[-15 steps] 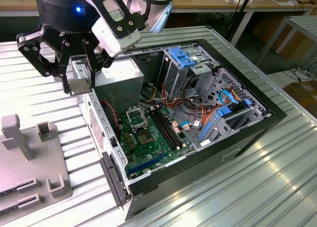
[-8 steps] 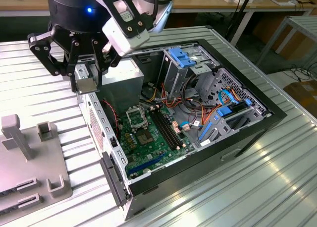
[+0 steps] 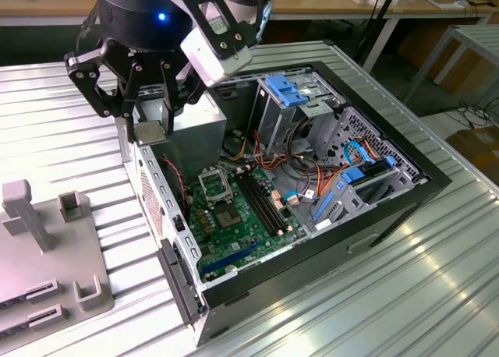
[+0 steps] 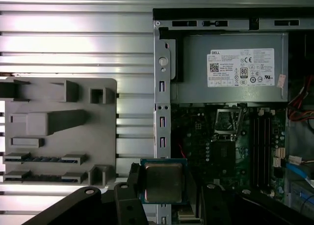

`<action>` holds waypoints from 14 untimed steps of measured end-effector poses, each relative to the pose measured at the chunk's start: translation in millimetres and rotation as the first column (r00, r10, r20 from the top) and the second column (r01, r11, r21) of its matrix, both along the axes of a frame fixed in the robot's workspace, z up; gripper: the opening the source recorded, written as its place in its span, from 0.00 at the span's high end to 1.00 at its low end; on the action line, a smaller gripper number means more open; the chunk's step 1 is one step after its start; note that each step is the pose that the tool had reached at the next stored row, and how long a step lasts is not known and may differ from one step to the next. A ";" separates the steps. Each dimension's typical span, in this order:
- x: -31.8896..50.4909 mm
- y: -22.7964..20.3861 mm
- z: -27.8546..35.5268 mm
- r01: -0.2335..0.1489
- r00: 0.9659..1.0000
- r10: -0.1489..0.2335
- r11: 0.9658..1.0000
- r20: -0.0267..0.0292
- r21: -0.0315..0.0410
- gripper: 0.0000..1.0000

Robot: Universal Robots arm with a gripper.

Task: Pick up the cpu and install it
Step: 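Pick up the cpu and move it towards the insertion slot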

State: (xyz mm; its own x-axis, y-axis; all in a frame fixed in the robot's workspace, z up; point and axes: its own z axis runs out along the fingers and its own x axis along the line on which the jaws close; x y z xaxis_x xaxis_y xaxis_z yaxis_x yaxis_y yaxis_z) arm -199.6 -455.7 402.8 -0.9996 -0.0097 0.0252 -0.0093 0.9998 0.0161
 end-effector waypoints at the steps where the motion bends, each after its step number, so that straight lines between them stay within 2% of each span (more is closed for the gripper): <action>1: 2.8 0.0 -0.1 0.000 1.000 0.000 1.000 0.000 0.000 0.53; 4: 9.6 0.0 -0.5 0.001 1.000 -0.001 1.000 0.001 0.000 0.53; 6: 19.0 0.0 -0.9 0.002 1.000 -0.002 1.000 0.001 0.000 0.53; 14: 40.6 0.0 -1.8 0.005 1.000 -0.005 1.000 0.001 -0.001 0.53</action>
